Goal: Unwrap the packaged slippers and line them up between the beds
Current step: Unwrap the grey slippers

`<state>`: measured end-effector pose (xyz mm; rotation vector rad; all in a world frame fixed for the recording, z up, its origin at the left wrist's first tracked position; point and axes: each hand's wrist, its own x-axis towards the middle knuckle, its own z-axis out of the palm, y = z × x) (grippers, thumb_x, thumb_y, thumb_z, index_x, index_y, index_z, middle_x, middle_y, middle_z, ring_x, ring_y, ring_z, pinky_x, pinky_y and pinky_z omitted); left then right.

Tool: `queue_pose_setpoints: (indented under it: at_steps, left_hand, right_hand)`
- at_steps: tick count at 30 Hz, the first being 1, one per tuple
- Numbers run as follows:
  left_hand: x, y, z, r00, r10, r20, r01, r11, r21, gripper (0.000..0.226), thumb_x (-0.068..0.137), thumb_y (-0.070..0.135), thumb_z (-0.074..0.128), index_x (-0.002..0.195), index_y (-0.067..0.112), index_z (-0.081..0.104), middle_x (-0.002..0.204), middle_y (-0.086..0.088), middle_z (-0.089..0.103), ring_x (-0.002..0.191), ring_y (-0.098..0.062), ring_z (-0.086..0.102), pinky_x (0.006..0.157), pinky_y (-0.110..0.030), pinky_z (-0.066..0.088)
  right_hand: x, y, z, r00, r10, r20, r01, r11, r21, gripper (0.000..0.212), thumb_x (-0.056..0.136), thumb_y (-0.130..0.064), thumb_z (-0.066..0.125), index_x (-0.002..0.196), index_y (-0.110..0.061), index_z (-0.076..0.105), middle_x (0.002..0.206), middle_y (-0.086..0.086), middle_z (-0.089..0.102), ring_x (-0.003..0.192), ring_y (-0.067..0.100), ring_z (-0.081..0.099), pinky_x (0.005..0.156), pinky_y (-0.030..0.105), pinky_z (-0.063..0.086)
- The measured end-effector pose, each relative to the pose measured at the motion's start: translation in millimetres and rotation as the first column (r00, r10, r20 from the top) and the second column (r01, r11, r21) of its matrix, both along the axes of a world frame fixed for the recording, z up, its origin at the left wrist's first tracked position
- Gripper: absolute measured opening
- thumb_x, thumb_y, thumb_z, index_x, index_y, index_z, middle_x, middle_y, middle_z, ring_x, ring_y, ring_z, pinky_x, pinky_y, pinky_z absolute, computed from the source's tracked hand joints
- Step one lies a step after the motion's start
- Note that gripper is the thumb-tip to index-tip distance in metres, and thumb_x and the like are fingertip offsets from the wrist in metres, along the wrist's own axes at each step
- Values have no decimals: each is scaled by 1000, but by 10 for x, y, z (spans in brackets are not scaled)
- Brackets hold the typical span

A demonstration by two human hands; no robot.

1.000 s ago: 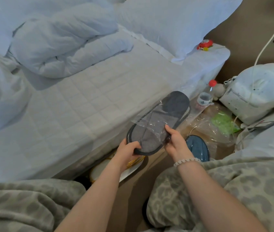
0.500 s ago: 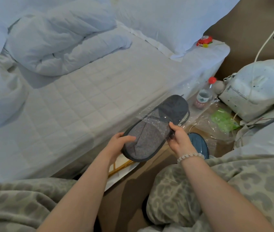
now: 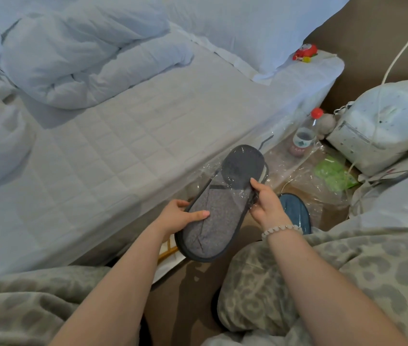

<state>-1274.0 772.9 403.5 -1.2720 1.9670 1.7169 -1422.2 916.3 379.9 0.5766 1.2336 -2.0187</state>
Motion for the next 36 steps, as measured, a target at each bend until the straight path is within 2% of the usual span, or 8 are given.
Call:
queue_pose_setpoints:
  at_steps: [4,7,11,16,20,24,29,36]
  left_hand:
    - [113,-126,-12,997,-61,55,64,997,-49,67,57,41,87,105,10,53,112,-10,61,98,-26,62,84,-40,54]
    - [156,-180,-25,994,-97,42,99,994,-55,39,67,27,84,90,16,54,106,-7,62,99,-25,60,88,-38,51]
    - [84,-159,33,993,-119,-22,119,993,-10,42,73,31,79,105,14,58,113,-6,63,102,-23,62,94,-39,50]
    - [-201,2,108,989,-113,-98,99,986,-135,35,74,34,78,100,18,60,98,3,65,84,-11,62,74,-25,51]
    - [-277,84,36,987,-143,-75,120,959,-256,71,70,37,80,128,12,49,128,-1,57,114,-19,56,90,-26,43]
    - [-250,76,21,990,-109,-86,90,975,-202,78,73,32,79,136,9,39,135,-2,51,120,-21,52,90,-25,40]
    - [-186,-34,0,987,-133,-89,122,986,-116,50,74,27,79,116,9,60,116,-5,65,92,-16,62,75,-24,47]
    - [-264,-63,-110,991,-112,-67,107,992,-71,23,77,24,76,94,10,68,90,-2,67,68,-4,61,55,-15,47]
  right_hand:
    - [-26,-12,9,1000,-3,-22,3,1000,6,31,94,-8,53,125,-3,55,94,6,66,84,17,63,78,31,54]
    - [-24,-35,22,999,-1,-33,0,1000,-16,32,94,-8,52,126,-5,54,100,6,66,88,17,63,74,30,54]
    - [24,-79,46,1000,5,-28,-6,999,-32,33,94,-8,53,127,-5,53,101,7,65,88,18,63,66,29,53]
    - [153,-156,-16,998,45,-43,-46,999,-8,34,92,-8,55,126,-4,55,110,10,67,88,18,65,63,27,56]
    - [120,-151,-5,996,44,-77,-46,998,-33,26,93,-3,52,118,-8,58,98,9,67,84,19,64,72,31,54]
    - [21,-161,-20,995,47,-86,-48,999,-11,38,91,-4,56,128,-9,54,112,12,65,91,21,64,80,35,54]
    - [-128,-152,-3,998,-15,-59,13,999,-39,24,91,-3,56,112,-14,55,90,4,66,80,15,61,73,28,49]
    - [-423,-92,-2,993,-105,-56,103,994,-46,14,93,-1,51,97,-14,56,90,3,65,80,12,62,80,26,51]
